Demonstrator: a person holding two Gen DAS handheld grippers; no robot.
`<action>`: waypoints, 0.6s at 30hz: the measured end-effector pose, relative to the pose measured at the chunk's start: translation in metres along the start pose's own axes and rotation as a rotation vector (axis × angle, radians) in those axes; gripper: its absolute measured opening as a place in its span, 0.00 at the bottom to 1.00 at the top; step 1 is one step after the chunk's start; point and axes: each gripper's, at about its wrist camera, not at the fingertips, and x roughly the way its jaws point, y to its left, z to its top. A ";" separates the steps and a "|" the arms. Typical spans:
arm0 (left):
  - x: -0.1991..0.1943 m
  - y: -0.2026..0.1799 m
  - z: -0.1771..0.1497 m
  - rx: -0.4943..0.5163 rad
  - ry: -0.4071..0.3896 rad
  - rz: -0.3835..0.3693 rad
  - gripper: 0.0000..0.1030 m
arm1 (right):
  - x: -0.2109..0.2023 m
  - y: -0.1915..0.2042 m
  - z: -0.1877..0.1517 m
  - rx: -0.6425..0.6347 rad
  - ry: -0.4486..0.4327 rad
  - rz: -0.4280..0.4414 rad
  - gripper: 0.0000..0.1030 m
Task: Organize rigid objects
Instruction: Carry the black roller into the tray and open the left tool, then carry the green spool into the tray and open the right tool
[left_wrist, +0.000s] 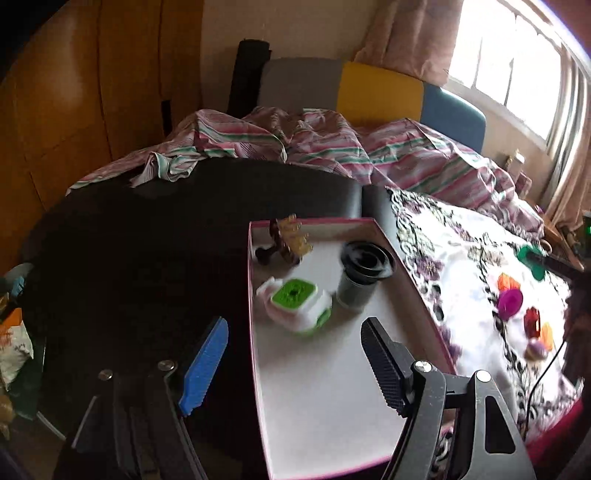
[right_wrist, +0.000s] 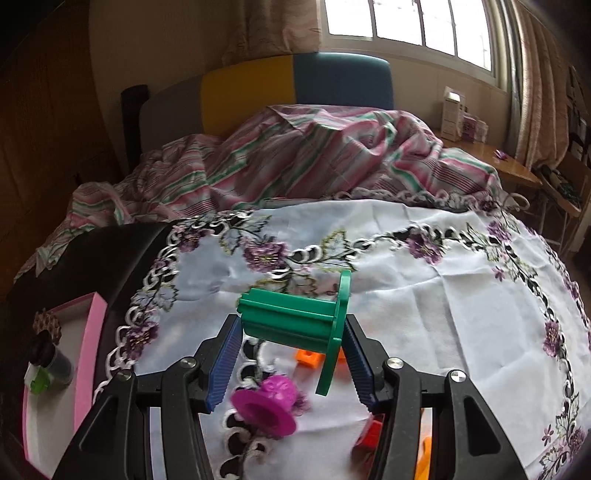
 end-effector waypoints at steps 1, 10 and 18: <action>-0.001 0.000 -0.003 0.001 0.002 -0.002 0.73 | -0.004 0.010 0.000 -0.020 -0.004 0.017 0.54; -0.010 0.003 -0.014 -0.022 -0.004 -0.040 0.73 | -0.026 0.124 0.006 -0.165 -0.012 0.231 0.54; -0.017 0.020 -0.018 -0.072 -0.017 -0.038 0.73 | 0.001 0.229 0.013 -0.268 0.063 0.336 0.54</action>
